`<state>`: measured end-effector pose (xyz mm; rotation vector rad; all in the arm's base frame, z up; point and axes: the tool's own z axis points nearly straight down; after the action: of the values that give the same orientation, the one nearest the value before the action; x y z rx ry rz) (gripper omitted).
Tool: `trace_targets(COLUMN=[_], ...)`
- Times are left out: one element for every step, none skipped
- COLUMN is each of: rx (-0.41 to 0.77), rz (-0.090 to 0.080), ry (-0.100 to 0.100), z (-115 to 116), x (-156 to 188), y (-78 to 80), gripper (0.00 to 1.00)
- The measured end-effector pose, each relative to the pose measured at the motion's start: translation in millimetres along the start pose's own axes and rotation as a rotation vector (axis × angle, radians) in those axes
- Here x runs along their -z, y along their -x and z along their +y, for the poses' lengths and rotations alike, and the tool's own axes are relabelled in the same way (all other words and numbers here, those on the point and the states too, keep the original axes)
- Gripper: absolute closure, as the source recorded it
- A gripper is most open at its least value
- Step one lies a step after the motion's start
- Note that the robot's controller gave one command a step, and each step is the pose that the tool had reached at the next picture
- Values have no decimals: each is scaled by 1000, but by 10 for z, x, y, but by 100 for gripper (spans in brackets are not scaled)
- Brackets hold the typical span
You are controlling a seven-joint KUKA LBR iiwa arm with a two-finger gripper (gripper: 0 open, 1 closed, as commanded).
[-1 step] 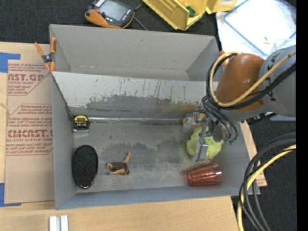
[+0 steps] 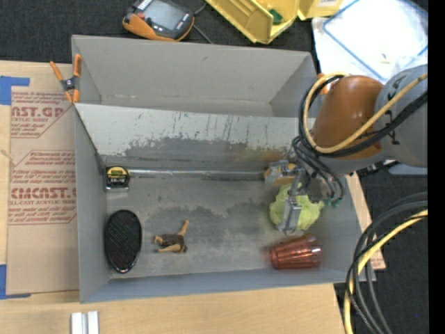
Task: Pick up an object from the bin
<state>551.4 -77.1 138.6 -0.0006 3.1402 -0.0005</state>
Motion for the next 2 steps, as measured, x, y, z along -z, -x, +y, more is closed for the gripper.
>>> trace_targets(rx=[84, 62], rz=[-13, -11], ry=[-1, 0], z=[-724, -755], x=[-661, 7], y=[72, -72], gripper=[0, 0])
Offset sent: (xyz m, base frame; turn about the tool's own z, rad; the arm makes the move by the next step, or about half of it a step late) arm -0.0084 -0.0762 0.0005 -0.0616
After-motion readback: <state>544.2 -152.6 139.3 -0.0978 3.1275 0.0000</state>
